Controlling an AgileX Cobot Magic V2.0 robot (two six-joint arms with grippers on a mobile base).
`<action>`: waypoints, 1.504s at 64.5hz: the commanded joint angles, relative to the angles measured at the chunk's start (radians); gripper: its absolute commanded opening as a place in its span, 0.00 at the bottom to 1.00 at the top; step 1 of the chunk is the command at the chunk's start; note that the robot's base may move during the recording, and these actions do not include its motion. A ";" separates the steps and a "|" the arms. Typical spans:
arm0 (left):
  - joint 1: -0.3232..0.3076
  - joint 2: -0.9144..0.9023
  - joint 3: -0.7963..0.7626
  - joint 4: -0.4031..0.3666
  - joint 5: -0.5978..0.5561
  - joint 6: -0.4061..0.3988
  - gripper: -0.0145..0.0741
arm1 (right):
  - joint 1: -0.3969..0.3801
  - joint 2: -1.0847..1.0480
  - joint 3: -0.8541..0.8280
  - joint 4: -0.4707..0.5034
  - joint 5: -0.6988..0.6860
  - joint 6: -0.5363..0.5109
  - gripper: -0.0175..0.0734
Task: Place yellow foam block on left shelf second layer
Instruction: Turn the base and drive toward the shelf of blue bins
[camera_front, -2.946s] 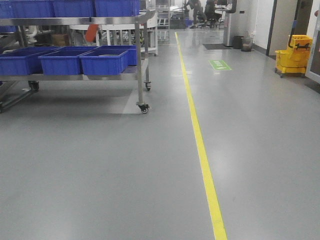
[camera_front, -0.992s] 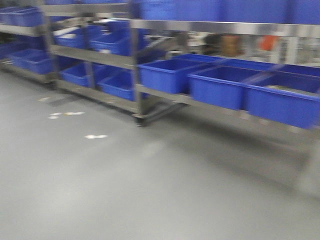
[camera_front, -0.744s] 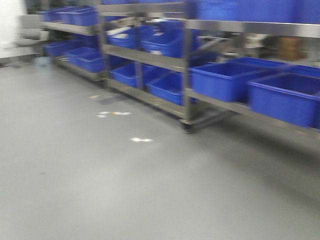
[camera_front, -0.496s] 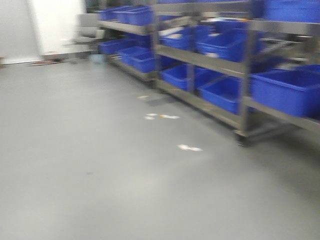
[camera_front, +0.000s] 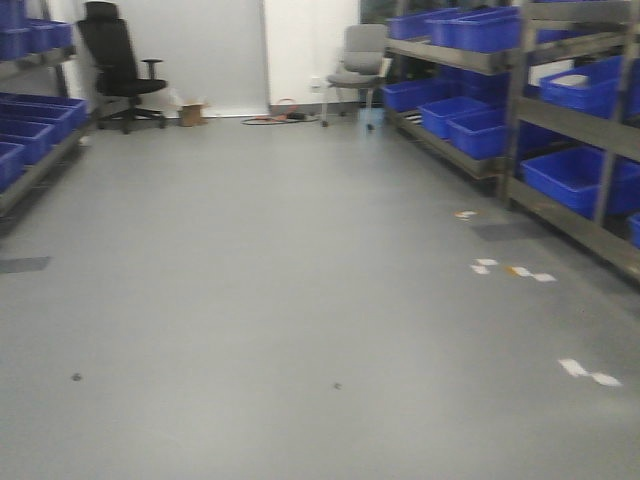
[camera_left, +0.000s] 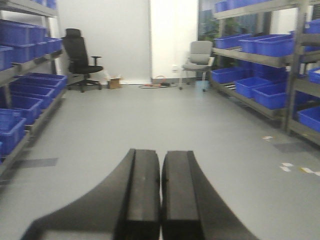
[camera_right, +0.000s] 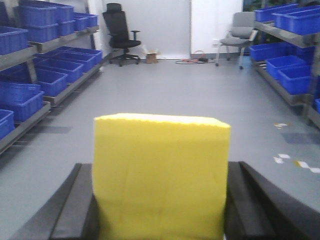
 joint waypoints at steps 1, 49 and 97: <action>-0.005 -0.018 0.027 -0.006 -0.082 -0.003 0.30 | -0.007 0.009 -0.030 -0.011 -0.091 -0.004 0.71; -0.005 -0.018 0.027 -0.006 -0.082 -0.003 0.30 | -0.007 0.009 -0.030 -0.011 -0.091 -0.004 0.71; -0.005 -0.018 0.027 -0.006 -0.082 -0.003 0.30 | -0.007 0.010 -0.030 -0.011 -0.091 -0.004 0.71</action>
